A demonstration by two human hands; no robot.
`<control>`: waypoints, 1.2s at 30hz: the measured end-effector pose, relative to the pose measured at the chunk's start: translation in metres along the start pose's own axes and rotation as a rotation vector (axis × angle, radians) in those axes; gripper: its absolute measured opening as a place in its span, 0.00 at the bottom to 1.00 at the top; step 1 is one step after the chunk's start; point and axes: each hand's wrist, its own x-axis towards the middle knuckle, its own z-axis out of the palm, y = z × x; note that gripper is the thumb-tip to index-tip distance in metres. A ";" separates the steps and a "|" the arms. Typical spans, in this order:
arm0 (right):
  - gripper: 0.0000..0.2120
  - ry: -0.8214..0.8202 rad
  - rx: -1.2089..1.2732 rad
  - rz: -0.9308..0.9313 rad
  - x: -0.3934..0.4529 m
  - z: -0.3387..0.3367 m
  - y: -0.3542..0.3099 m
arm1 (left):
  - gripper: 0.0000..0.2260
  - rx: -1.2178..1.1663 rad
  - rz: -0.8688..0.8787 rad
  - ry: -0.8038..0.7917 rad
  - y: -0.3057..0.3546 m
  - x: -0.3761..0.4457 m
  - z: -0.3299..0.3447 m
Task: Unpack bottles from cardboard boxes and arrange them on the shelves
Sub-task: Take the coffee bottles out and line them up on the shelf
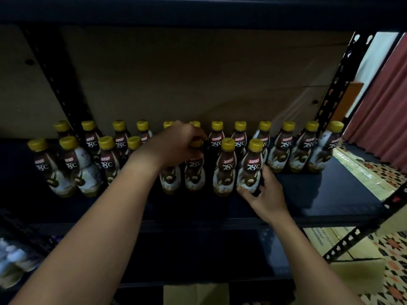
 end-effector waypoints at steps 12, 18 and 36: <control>0.30 -0.047 0.022 0.017 -0.002 0.001 -0.009 | 0.26 0.070 0.177 -0.078 0.043 0.035 0.015; 0.35 -0.123 -0.035 0.022 0.001 0.004 -0.011 | 0.28 -0.001 0.120 -0.104 0.021 0.043 0.012; 0.36 -0.138 -0.090 0.024 0.001 0.008 -0.005 | 0.28 0.089 0.027 -0.082 -0.022 0.028 -0.006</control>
